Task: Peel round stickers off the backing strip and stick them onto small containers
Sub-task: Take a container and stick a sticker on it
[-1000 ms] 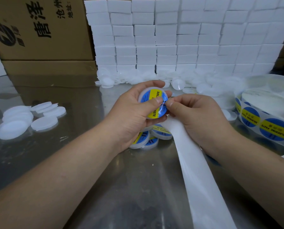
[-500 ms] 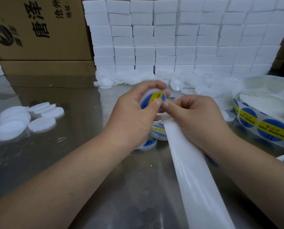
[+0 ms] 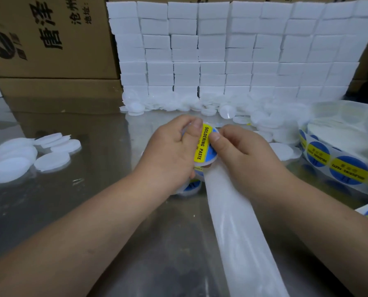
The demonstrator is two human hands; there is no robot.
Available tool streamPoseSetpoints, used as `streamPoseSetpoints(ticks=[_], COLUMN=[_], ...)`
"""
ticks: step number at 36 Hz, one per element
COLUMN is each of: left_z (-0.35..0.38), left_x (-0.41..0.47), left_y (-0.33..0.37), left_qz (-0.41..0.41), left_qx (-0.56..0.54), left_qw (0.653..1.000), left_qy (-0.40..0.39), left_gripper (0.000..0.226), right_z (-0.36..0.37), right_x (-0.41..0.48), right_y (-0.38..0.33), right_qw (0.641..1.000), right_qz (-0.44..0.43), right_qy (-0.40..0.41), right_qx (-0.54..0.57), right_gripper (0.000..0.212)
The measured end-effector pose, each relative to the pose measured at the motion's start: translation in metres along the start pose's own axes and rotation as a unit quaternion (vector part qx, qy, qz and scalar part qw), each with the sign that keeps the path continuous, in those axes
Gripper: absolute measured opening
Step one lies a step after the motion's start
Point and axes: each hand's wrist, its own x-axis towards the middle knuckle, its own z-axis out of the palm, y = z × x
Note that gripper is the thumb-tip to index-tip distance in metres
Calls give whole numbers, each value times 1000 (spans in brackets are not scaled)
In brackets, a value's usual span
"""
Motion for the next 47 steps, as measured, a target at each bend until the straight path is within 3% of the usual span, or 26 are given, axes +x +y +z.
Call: streamPoseSetpoints(ticks=[5,9,14,18,23,26,32,37,44,47], left_z=[-1,-2,1,0,-3,-1,-10,-13,-15,-15], left_x=[3,1,-1,0,4,4,12,19,21,19], left_y=[-5,-4,-4,-4,-4,-7,-16,-28,-38,-28], left_qz=[19,26,41,24,-19,-1,-10,-50,-60,-6], left_qx=[48,65,104,98,101,145,208,318,464,401], left_qw=[999,997,994,995,995,989,978,946,884,915], left_qy=[8,16,-1,7,-14,-29,29,35,5,43], left_gripper=[32,37,37,36,7,11,17,20,29,25], right_z=[2,1,-3,-1,-6,-6,-4,-5,1,1], right_x=[0,0,0,2,3,5,5,8,3,3], right_y=[0,-1,-4,-4,2,4,8,10,8,7], right_qw=[997,999,1000,998,994,991,993,995,998,996], right_qz=[-37,-25,17,13,41,52,80,66,-31,-57], right_qy=[3,-1,13,25,52,53,70,67,49,50], right_qx=[-62,-29,-3,-49,-91,-112,-59,-38,-40,-55], right_gripper=[35,41,70,59,54,55,48,26,46,44])
